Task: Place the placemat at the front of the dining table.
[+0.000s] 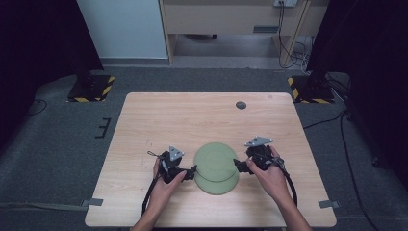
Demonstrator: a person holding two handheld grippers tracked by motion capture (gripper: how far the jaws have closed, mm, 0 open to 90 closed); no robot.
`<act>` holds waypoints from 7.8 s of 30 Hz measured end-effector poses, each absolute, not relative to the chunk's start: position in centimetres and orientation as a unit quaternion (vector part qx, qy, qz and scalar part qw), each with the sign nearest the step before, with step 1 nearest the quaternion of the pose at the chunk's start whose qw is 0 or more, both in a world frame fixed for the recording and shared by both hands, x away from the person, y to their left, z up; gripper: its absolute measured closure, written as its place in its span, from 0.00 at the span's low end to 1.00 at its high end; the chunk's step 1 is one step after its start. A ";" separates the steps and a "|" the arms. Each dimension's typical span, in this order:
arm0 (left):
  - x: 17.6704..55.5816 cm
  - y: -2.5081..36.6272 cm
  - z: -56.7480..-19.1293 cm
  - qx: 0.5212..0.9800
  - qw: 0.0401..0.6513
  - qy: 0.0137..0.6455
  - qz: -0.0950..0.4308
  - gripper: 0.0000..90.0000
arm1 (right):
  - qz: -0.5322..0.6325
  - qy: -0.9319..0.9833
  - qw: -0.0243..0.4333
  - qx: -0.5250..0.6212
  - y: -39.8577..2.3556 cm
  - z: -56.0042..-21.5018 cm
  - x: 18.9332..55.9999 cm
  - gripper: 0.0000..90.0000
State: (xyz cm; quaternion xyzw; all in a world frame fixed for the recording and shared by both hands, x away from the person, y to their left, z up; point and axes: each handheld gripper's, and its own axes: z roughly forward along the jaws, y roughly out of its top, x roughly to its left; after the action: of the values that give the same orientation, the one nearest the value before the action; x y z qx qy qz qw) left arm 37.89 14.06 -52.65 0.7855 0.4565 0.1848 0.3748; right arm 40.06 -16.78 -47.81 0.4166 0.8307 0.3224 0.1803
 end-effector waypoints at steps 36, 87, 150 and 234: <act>37.4 12.9 -52.9 0.801 0.367 0.440 0.173 0.03 | 0.287 0.871 0.086 0.390 -13.0 -48.4 47.2 0.21; 37.7 12.9 -53.2 0.801 0.354 0.451 0.173 0.00 | 0.336 0.870 0.016 0.360 -13.1 -47.4 46.8 0.66; 41.3 23.1 -53.2 0.730 0.320 0.571 0.197 0.03 | 0.382 0.852 0.033 0.356 -13.7 -41.7 47.9 0.96; 41.4 22.2 -53.7 0.739 0.301 0.559 0.227 0.00 | 0.419 0.777 0.114 0.456 -9.0 -40.8 57.1 0.95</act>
State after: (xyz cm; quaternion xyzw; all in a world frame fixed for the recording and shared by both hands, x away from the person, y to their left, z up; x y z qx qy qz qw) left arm 41.37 22.21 -53.71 0.7387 0.5588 0.2272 0.3006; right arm 57.08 -8.99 -40.75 0.4565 0.7768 0.4187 0.1137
